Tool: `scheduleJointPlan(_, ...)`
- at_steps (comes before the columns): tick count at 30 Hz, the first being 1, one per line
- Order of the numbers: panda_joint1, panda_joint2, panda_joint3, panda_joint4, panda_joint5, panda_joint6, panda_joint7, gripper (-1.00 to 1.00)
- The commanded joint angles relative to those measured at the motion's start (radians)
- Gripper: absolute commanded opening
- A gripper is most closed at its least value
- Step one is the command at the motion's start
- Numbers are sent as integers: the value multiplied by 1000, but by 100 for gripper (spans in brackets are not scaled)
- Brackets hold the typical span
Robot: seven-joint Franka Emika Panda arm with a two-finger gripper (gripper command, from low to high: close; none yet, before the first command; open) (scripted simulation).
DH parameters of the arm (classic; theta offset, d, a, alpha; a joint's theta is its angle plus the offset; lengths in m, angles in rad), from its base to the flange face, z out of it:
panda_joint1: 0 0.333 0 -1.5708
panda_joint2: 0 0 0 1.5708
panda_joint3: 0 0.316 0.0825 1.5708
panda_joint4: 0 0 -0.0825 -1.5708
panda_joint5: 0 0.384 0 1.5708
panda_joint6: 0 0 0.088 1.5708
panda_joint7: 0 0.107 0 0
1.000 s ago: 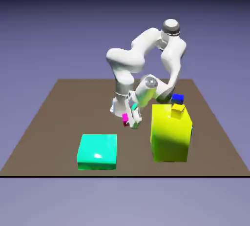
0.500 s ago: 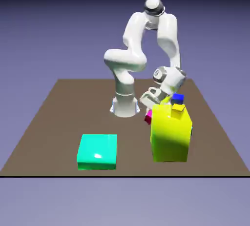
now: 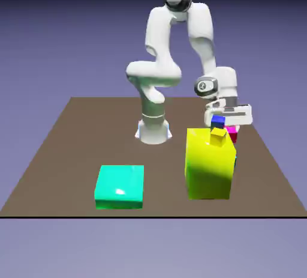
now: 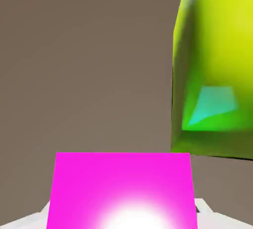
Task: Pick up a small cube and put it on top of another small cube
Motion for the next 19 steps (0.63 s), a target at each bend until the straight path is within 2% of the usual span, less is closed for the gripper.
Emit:
scheduleJointPlan(1, -36, -3, 32, 4, -4, 12, 3, -100)
scheduleJointPlan(17, -582, -40, 521, 70, -67, 203, 64, -100)
scheduleJointPlan(18, -582, -40, 521, 70, -67, 203, 64, 100)
scheduleJointPlan(19, -582, -40, 521, 70, -67, 203, 64, 100)
